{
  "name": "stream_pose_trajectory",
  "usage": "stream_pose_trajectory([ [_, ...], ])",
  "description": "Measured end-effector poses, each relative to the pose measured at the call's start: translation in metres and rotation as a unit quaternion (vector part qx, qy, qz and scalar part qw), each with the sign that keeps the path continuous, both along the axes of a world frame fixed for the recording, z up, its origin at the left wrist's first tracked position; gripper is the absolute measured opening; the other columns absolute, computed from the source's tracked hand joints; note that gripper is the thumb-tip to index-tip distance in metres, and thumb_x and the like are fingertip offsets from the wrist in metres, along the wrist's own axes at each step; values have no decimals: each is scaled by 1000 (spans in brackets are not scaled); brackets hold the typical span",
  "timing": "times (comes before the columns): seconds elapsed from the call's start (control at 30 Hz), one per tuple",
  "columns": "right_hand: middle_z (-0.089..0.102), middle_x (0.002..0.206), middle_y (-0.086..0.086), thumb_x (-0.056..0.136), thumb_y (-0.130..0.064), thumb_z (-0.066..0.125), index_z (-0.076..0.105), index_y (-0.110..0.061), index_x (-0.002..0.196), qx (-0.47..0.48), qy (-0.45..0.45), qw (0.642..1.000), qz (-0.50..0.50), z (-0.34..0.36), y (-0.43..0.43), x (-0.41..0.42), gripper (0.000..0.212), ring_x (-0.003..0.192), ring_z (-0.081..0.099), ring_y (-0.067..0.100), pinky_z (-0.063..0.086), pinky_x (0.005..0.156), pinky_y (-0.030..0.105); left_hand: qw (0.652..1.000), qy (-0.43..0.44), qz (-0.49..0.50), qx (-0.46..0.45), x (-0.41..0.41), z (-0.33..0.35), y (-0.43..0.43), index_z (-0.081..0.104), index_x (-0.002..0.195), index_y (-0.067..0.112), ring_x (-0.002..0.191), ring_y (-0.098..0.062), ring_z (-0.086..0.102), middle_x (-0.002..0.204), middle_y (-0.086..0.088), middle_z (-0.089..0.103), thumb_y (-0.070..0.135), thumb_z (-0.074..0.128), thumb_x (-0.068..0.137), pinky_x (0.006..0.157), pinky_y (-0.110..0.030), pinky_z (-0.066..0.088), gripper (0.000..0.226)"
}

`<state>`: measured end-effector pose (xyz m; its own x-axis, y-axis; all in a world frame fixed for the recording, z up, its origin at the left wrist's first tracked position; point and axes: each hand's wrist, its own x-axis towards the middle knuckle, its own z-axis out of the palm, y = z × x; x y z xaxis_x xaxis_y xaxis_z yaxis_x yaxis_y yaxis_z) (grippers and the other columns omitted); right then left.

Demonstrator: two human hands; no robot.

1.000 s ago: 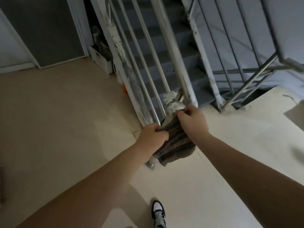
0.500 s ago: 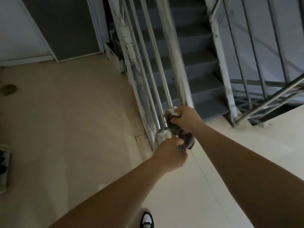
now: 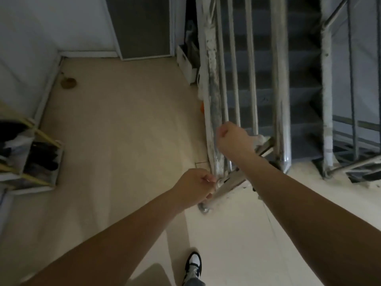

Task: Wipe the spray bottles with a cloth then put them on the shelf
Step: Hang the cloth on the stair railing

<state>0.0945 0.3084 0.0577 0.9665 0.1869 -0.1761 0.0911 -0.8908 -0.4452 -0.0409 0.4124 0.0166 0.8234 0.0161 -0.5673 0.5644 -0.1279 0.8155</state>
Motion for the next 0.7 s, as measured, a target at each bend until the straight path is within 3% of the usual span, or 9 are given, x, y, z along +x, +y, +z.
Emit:
stream_pose_trajectory([
  [0.13,70,94,-2,96,-33,51,67,-25,92,36,51,984,165,-21,140,-94,18,89,68,23,56,77,34,995,14,91,29,-95,-18,123,71,96,7,66,-12,69,83,-4,72,10,62,91,58,-27,50,10],
  [0.3,71,104,-5,97,-35,59,74,-20,102,51,151,943,292,-46,315,-226,22,97,69,19,58,85,36,971,26,221,84,-232,-36,275,72,88,11,73,-21,72,85,-5,73,7,57,91,52,-17,47,15],
  [0.43,74,102,7,98,-30,62,75,-10,100,81,235,909,336,-67,434,-318,23,97,71,28,57,83,40,947,50,306,87,-332,-51,366,71,87,17,84,-27,75,89,-7,76,11,56,89,62,-27,53,17],
  [0.53,75,97,14,98,-28,63,73,-7,96,84,286,881,368,-81,506,-375,24,89,72,31,52,71,37,916,82,383,80,-396,-70,415,70,80,24,82,-29,76,84,-5,77,17,54,83,66,-38,58,18],
  [0.7,76,95,15,101,-23,59,71,-4,97,49,364,820,439,-119,609,-454,23,75,66,17,48,61,23,847,126,513,53,-477,-115,470,68,78,26,87,-30,75,91,-6,77,24,56,79,79,-47,60,12],
])
